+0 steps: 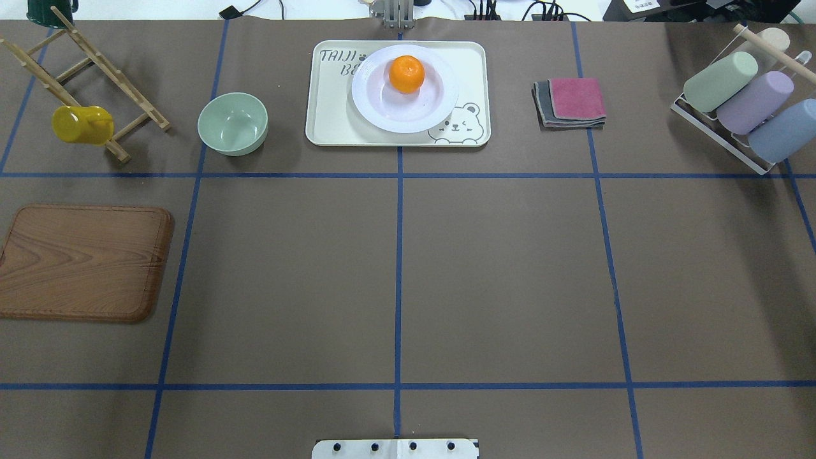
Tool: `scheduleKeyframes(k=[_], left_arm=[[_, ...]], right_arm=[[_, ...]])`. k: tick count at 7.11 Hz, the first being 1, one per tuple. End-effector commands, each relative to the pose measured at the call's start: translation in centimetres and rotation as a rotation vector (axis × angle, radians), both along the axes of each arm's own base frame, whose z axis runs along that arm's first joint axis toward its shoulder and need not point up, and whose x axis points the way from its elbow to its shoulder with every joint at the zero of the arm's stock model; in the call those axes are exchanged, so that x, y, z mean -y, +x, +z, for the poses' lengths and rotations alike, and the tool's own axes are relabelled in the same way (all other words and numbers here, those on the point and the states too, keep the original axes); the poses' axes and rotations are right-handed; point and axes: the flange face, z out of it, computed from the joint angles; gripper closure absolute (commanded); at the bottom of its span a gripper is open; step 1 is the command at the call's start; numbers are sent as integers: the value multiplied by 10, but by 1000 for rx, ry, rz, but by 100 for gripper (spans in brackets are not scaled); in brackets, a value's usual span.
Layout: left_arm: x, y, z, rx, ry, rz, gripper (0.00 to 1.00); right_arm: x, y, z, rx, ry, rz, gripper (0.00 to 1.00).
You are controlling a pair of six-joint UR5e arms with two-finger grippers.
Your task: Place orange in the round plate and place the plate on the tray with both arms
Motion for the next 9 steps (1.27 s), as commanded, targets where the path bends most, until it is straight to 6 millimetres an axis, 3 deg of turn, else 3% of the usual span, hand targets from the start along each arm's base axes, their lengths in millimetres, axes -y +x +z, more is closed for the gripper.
scheduleKeyframes(k=[1, 3, 6, 9], left_arm=[[0, 0, -4, 1, 8, -1, 1], [0, -1, -10, 1, 21, -2, 1], [0, 0, -12, 5, 24, 0, 1], [-2, -1, -10, 5, 19, -2, 1]], right_arm=[[2, 0, -5, 9, 11, 0, 0], [-1, 0, -1, 11, -1, 1, 0], [1, 0, -24, 10, 48, -1, 0], [-5, 3, -22, 16, 39, 8, 0]])
